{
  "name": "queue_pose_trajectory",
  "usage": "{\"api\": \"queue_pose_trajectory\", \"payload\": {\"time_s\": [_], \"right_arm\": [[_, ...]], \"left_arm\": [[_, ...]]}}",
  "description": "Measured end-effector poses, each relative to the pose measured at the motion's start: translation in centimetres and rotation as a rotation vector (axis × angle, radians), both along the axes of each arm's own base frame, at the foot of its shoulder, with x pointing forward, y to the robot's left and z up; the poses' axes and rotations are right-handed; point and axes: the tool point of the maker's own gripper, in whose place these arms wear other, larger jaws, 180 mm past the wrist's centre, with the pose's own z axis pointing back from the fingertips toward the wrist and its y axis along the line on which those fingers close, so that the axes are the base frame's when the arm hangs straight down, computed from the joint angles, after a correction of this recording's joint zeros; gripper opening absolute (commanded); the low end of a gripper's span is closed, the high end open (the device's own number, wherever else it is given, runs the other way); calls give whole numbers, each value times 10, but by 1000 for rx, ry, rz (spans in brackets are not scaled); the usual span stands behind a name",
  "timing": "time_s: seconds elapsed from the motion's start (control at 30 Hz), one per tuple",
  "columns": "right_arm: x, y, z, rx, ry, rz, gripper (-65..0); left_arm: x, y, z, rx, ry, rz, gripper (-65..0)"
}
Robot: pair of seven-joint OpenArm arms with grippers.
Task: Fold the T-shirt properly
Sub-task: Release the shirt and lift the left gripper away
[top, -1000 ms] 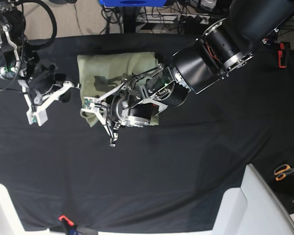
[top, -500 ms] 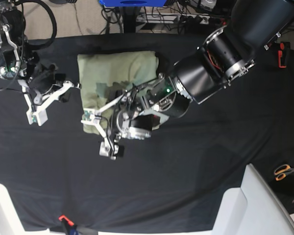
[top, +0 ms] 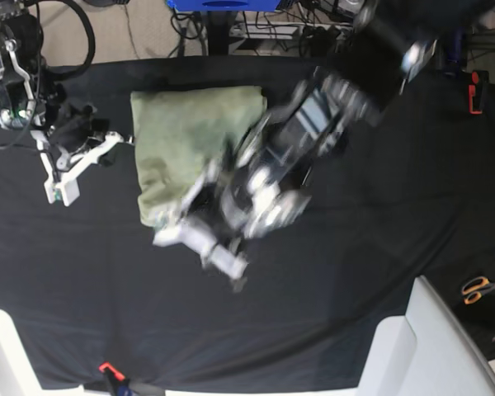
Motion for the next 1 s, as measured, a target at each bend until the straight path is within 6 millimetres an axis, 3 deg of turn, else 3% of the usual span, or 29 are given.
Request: {"api": "queue_pose_trajectory", "payload": {"time_s": [0.07, 0.17, 0.3, 0.4, 0.63, 0.8, 0.9, 1.0], "right_arm": [[-4, 1, -2, 1, 13, 3, -650], [-2, 2, -1, 7, 7, 1, -650], [-1, 0, -3, 1, 6, -5, -650], [-4, 1, -5, 5, 19, -4, -650], [-5, 0, -5, 3, 16, -5, -650], [-12, 0, -9, 3, 36, -5, -650], [-11, 1, -9, 4, 32, -4, -650], [-11, 4, -7, 8, 31, 3, -650]], "left_arm": [[-31, 17, -11, -50, 74, 56, -650], [-58, 42, -30, -92, 167, 164, -650], [-96, 49, -46, -197, 243, 193, -650], [-118, 54, -72, -193, 322, 205, -650], [-136, 73, -115, -131, 425, 246, -650], [-146, 88, -125, -100, 430, 297, -650], [-139, 93, -119, -96, 410, 310, -650], [-109, 95, -80, -171, 296, 334, -650]]}}
